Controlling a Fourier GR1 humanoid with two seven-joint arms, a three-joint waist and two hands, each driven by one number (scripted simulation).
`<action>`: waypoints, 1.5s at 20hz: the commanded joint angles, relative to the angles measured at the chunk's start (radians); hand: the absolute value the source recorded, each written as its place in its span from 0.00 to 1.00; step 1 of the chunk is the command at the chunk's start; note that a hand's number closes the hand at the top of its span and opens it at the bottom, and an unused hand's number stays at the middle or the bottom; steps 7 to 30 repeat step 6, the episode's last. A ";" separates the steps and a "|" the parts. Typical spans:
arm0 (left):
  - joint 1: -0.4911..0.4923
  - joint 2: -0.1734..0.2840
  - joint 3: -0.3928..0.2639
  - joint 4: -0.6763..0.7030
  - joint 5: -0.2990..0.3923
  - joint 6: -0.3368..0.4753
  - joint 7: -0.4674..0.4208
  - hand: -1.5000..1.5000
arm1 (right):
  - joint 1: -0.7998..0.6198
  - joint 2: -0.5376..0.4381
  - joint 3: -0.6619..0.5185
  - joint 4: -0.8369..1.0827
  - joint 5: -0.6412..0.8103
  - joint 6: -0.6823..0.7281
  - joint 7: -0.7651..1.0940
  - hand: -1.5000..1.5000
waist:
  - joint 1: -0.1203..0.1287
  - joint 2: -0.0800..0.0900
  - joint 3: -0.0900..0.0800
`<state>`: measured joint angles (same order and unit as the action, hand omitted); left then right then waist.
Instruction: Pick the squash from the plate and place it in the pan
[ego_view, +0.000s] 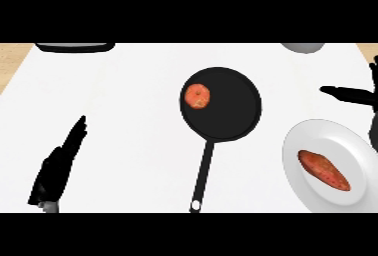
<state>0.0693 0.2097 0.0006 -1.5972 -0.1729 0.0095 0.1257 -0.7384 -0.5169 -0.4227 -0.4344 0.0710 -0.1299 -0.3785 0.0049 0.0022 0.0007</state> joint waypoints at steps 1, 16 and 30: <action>0.029 -0.021 -0.032 -0.078 -0.034 0.009 0.044 0.50 | 0.014 -0.075 -0.005 0.030 -0.007 0.058 -0.021 0.00 | 0.009 0.001 0.000; 0.039 0.002 0.009 -0.032 0.002 -0.039 -0.014 0.50 | 0.065 -0.156 -0.022 0.072 -0.030 0.180 -0.085 0.00 | 0.012 0.003 0.001; 0.039 0.002 0.009 -0.032 0.002 -0.039 -0.014 0.50 | 0.065 -0.156 -0.022 0.072 -0.030 0.180 -0.085 0.00 | 0.012 0.003 0.001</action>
